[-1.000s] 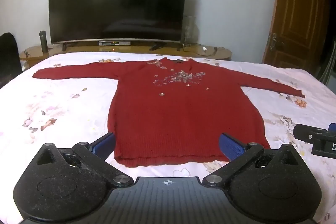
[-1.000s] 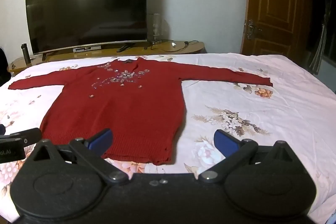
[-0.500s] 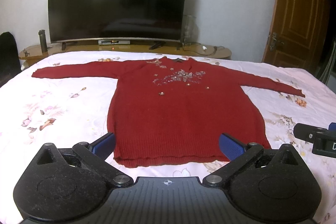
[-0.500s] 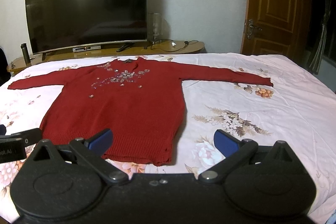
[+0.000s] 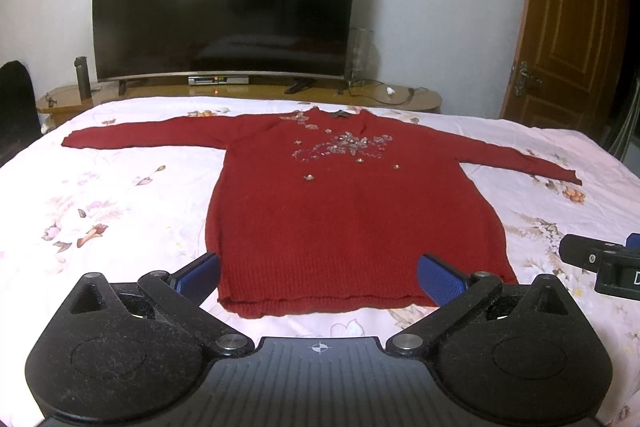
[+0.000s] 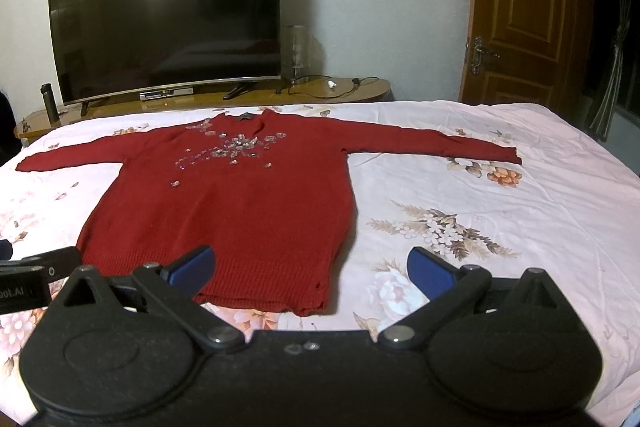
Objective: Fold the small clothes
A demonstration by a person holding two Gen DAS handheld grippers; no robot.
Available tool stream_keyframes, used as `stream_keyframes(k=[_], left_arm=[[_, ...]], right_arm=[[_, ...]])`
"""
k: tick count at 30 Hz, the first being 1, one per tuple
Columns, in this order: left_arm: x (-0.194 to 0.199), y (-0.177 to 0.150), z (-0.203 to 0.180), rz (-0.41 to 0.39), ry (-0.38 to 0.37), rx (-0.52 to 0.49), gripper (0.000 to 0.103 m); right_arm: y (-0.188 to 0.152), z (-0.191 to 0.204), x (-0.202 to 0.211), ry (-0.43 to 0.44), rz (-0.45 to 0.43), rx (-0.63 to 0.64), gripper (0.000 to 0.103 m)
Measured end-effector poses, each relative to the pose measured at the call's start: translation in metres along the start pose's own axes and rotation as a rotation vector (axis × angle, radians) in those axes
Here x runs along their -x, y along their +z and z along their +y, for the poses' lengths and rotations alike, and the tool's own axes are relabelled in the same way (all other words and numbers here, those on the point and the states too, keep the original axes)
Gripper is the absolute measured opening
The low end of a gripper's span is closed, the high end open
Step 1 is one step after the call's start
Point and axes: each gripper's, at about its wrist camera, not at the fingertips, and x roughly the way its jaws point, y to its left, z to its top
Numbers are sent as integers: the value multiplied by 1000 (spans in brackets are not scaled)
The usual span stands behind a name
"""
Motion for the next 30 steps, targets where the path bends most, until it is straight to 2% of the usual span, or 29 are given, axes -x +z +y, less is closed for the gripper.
stream_keyframes(k=[30], left_arm=[[5, 1, 3, -3, 2, 4, 103]], right_arm=[[4, 8, 3, 7, -6, 11, 102]])
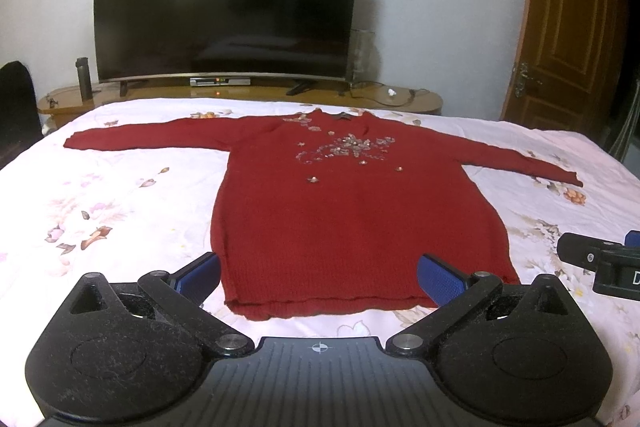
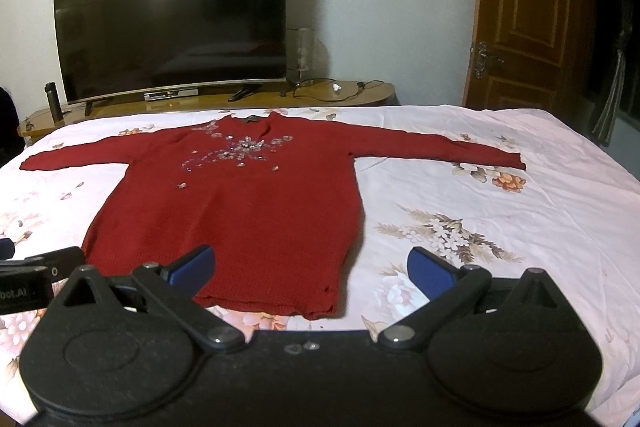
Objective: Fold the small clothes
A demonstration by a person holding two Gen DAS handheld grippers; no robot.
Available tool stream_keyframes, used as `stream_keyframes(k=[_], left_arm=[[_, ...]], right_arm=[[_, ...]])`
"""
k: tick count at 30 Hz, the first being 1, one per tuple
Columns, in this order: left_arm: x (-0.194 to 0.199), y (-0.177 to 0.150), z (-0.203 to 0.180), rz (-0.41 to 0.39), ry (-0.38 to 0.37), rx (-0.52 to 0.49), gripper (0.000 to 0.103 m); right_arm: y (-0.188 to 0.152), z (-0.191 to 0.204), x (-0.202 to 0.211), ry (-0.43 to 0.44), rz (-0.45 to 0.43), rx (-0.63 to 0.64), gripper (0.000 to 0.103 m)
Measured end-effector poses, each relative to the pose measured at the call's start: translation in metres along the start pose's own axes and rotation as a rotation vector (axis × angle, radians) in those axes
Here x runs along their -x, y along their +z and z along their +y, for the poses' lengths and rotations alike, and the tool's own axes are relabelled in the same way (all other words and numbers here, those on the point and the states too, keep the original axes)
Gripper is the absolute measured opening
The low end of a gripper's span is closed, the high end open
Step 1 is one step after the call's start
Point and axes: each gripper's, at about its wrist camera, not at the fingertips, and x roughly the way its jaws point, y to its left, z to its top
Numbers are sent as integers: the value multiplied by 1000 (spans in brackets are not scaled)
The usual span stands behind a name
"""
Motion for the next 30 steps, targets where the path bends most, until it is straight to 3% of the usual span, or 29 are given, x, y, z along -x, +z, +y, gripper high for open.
stream_keyframes(k=[16, 18, 21, 26, 30], left_arm=[[-3, 1, 2, 6, -1, 3, 103], [-6, 2, 6, 18, -11, 26, 103], [-14, 9, 23, 2, -45, 136, 103], [-65, 36, 36, 27, -89, 175, 103], [-109, 60, 24, 19, -118, 210, 103]], right_arm=[[0, -1, -2, 3, 2, 1, 102], [1, -1, -2, -1, 2, 2, 102], [2, -10, -6, 1, 1, -15, 102], [27, -67, -25, -56, -59, -78, 102], [54, -160, -77, -31, -31, -352, 102]])
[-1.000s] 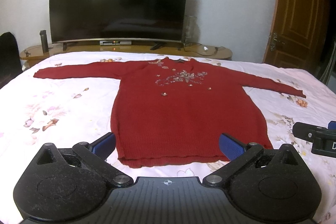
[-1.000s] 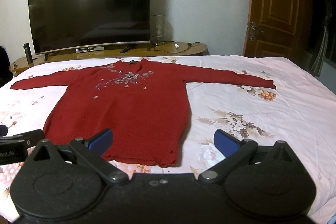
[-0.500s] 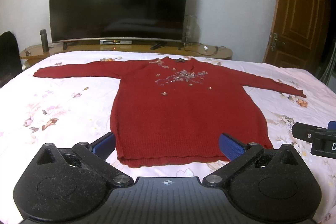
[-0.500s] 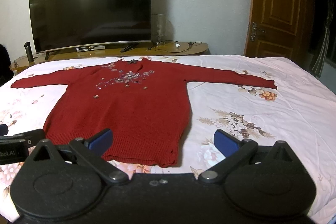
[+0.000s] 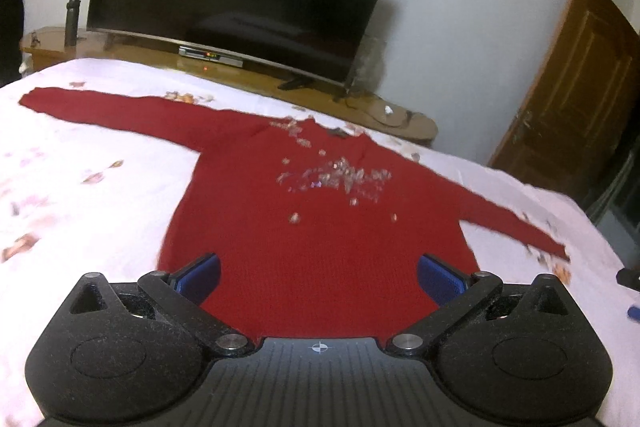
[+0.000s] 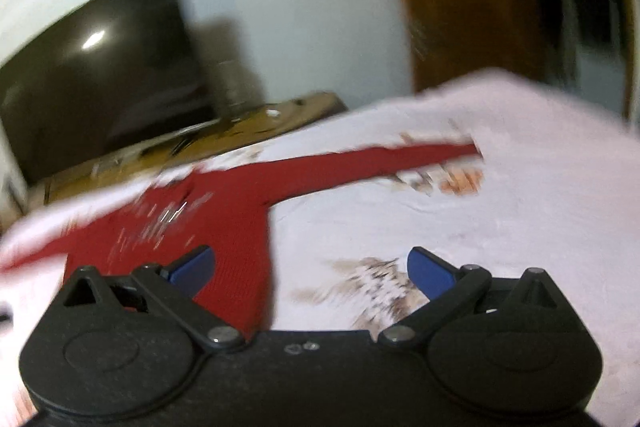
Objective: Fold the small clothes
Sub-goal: 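Grasp the sweater sleeve cuff with the right gripper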
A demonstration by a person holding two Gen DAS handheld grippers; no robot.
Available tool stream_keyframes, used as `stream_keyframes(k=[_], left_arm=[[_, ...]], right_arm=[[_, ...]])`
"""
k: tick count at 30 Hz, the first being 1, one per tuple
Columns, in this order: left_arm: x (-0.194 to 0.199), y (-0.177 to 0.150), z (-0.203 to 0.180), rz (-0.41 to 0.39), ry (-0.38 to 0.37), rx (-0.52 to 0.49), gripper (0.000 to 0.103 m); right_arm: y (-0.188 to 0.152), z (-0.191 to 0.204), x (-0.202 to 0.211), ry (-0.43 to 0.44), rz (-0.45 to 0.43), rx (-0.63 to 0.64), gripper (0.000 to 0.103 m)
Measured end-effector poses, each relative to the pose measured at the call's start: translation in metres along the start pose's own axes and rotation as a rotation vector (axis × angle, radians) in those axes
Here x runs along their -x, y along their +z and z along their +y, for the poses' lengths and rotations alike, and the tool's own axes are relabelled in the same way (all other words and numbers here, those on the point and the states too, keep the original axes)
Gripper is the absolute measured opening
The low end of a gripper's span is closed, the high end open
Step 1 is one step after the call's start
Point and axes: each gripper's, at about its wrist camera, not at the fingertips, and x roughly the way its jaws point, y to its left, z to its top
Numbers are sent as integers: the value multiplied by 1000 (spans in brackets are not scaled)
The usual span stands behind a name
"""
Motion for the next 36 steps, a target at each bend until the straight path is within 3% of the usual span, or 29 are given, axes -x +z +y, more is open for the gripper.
stream_keyframes(k=[3, 7, 8, 9, 10, 11, 15, 21, 23, 25, 26, 27, 30, 36], left_arm=[[-33, 4, -16, 16, 4, -19, 103], [-87, 4, -36, 112, -23, -31, 103], [-101, 3, -42, 137, -36, -32, 103], [-113, 3, -48, 157, -41, -34, 103], [-126, 4, -56, 171, -35, -39, 103], [-135, 4, -62, 179, -27, -46, 103], [-163, 11, -81, 181, 11, -77, 103], [-183, 25, -73, 195, 72, -47, 103], [-189, 28, -66, 197, 97, -32, 103], [-195, 32, -60, 191, 124, -21, 103], [-197, 34, -58, 189, 140, -19, 103], [-200, 36, -55, 190, 165, -21, 103], [-206, 41, -43, 192, 212, 0, 103], [-207, 48, -12, 193, 233, 59, 103]], right_arm=[[32, -59, -53, 5, 5, -165, 100], [71, -128, -126, -31, -70, -313, 98], [78, -140, -141, -38, -88, -329, 91], [85, -156, -163, -44, -96, -351, 61], [90, -169, -181, -45, -86, -377, 40], [95, -187, -207, -46, -54, -426, 29], [91, -236, -271, -78, 7, -569, 41], [84, -259, -308, -51, -4, -659, 43], [89, -257, -316, -50, -3, -652, 40], [90, -257, -319, -53, 2, -633, 26], [90, -257, -322, -68, 10, -616, 11], [89, -257, -321, -86, 17, -601, 7], [90, -265, -323, -80, 8, -596, 6], [119, -225, -324, -143, -2, -391, 8]])
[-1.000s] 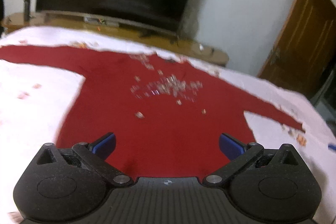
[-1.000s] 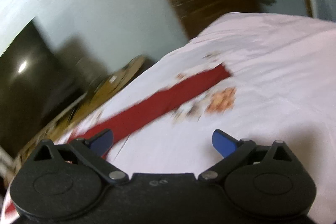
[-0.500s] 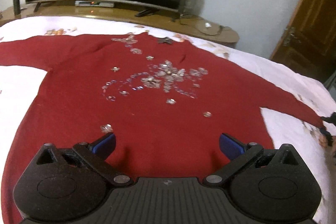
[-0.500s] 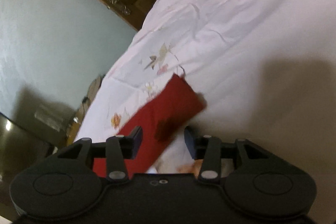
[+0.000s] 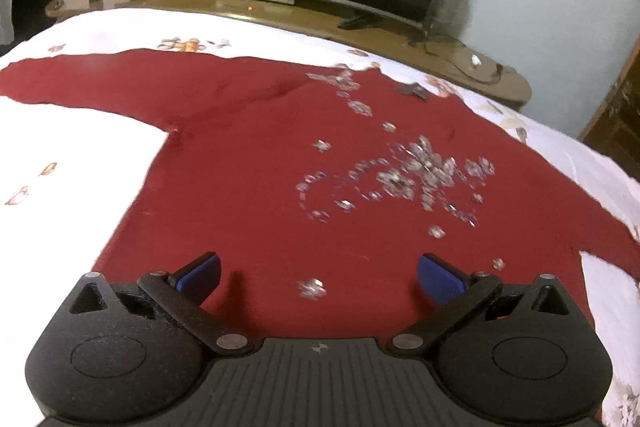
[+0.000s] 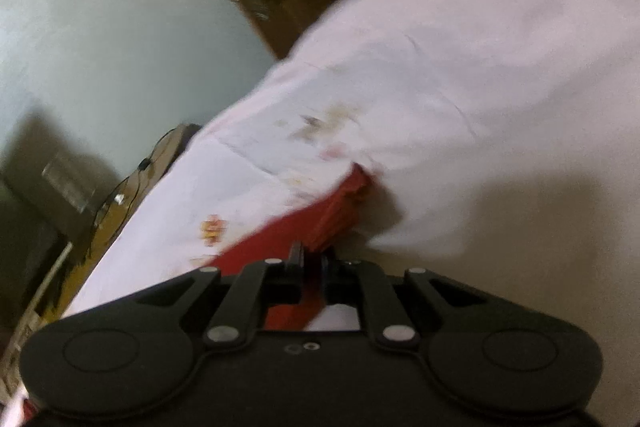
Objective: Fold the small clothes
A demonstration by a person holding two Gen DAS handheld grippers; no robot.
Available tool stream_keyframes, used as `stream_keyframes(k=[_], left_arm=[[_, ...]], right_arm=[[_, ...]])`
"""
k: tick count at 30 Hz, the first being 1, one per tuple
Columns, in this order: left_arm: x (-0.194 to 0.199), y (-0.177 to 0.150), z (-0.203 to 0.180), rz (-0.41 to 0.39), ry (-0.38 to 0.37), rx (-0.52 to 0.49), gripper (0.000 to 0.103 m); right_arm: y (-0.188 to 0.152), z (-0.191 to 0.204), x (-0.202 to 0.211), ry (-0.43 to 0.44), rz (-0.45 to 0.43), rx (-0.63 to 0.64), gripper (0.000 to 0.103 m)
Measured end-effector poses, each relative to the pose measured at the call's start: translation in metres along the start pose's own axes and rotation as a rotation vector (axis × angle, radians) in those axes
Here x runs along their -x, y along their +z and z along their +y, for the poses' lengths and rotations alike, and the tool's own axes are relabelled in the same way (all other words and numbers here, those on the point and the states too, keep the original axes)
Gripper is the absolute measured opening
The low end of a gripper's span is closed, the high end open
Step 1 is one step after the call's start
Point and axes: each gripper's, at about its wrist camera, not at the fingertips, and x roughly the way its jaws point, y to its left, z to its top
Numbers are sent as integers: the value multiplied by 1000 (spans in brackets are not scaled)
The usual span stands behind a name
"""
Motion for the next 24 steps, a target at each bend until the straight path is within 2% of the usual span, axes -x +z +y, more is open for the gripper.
stream_keyframes(k=[3, 5, 9, 12, 16, 19, 22, 24], left_arm=[[0, 3, 18, -23, 0, 25, 103], [-1, 5, 33, -29, -46, 49, 103], [2, 10, 63, -43, -78, 78, 103], [5, 15, 93, -56, -72, 108, 103], [14, 19, 136, -65, -28, 148, 103], [22, 19, 163, -65, -2, 161, 103], [24, 18, 184, -62, 10, 182, 103], [23, 20, 192, -67, 11, 198, 103]], right_arm=[[-3, 51, 22, 30, -57, 151, 8], [-11, 92, 37, 66, -83, 257, 8], [-53, 192, 63, 218, -88, 433, 8], [-95, 260, 69, 330, -36, 504, 8], [-170, 338, 64, 452, 60, 600, 8], [-223, 376, 53, 487, 130, 665, 8], [-270, 400, 37, 467, 199, 727, 10], [-296, 404, 20, 448, 291, 794, 26]])
